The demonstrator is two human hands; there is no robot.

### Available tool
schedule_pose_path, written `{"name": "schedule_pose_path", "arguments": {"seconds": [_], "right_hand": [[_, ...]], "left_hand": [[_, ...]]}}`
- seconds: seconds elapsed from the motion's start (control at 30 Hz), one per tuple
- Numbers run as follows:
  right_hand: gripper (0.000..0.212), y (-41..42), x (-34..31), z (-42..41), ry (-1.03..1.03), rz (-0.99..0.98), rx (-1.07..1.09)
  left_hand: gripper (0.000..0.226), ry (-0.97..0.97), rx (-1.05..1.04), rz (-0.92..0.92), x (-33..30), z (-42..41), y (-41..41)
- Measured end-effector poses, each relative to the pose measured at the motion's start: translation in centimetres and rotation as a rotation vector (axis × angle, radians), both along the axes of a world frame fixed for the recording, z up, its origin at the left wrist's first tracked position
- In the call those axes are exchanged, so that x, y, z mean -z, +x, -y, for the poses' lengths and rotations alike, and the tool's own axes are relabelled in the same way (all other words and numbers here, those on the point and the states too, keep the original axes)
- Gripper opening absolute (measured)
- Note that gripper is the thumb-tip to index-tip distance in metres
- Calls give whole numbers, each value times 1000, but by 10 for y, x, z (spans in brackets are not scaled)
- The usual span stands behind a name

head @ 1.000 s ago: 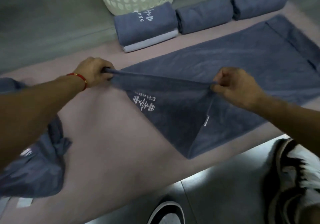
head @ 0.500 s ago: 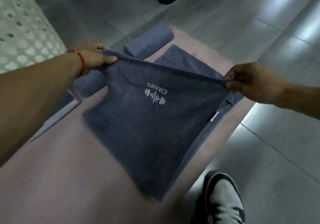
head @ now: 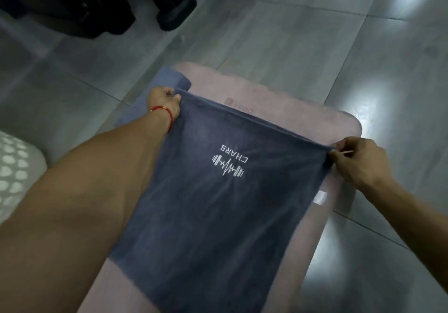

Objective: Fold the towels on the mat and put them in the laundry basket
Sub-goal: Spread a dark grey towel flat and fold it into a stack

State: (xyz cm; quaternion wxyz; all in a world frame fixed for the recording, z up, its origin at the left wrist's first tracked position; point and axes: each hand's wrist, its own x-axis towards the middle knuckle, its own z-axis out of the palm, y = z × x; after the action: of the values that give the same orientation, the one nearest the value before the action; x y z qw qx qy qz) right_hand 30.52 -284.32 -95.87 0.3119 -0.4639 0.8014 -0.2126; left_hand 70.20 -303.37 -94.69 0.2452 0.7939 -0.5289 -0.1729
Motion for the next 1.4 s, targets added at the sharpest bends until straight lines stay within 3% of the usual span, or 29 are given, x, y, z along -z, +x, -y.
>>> {"name": "schedule_pose_path", "arguments": {"seconds": [0.27,0.47,0.63,0.93,1.23,1.4], "right_hand": [[9,-2,15,0,-88,-38,-106],[22,-4,16,10,-43,-130,-158],[18,1,19,13,-19,-210,-150],[9,7,17,14,-2,-222,-113],[13,9,10,2,-93,22,106],[16,13,-25,-2,-146,122,71]], "left_hand": [[21,88,-6,63,24,16,-14],[26,115,45,90,34,25,-8],[28,121,86,73,41,36,-7],[7,83,425,287,40,40,-3],[8,-17,394,67,15,31,13],[30,-51,428,-58,-39,2,34]]}}
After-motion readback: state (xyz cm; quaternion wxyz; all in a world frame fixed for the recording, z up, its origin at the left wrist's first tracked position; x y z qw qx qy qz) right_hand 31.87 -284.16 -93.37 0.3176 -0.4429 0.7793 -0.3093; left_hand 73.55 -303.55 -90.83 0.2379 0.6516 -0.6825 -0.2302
